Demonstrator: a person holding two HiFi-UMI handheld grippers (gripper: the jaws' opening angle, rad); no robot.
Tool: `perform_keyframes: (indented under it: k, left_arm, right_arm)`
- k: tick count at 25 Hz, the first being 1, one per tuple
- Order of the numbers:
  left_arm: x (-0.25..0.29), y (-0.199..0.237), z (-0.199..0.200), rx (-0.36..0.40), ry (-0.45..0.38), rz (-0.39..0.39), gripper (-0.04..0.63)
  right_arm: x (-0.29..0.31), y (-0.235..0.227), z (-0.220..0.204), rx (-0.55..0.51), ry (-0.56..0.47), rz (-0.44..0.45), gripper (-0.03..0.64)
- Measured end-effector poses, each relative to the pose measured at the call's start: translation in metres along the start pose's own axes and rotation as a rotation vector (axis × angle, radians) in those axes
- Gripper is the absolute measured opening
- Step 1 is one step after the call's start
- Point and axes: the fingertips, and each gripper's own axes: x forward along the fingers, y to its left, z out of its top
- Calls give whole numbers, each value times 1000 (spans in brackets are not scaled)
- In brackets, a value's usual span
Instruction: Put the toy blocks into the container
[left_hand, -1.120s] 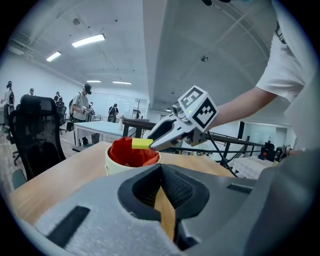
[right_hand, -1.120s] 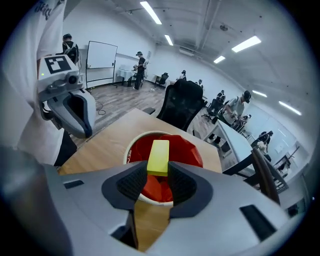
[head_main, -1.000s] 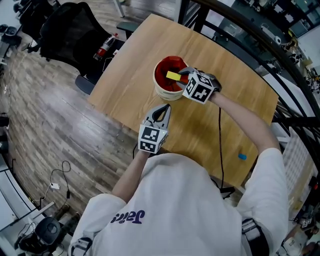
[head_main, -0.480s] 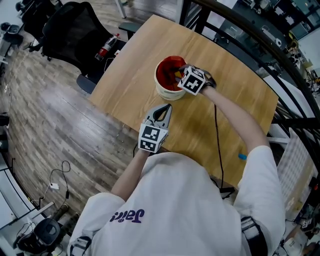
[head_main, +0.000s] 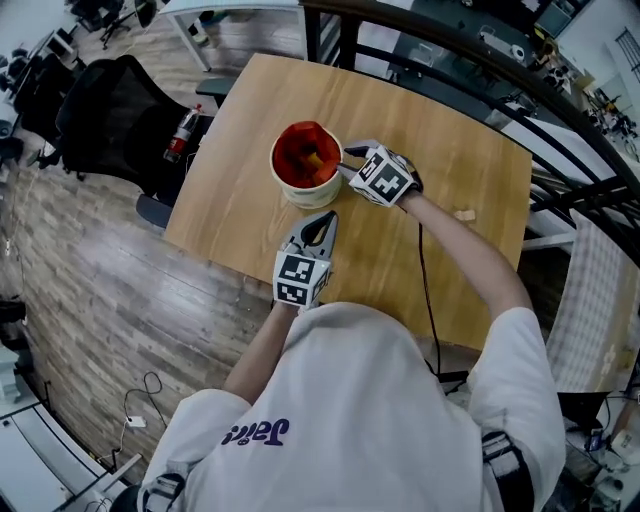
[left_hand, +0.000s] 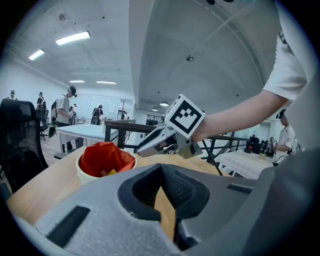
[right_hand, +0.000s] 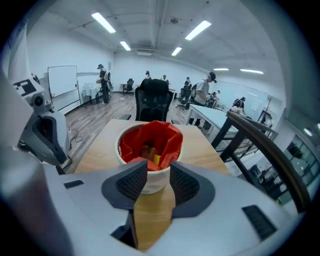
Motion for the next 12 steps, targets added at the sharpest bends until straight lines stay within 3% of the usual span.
perform_keyframes:
  k: [7,12]
  left_arm:
    - [36,-52,10,57,6,-140,8]
    - [63,-103,13,112,25,-266,8]
  right_arm:
    - [-91,-15,-73,354,-157,-184,135]
    - [-148,-2,-141,505,-191,-292,135]
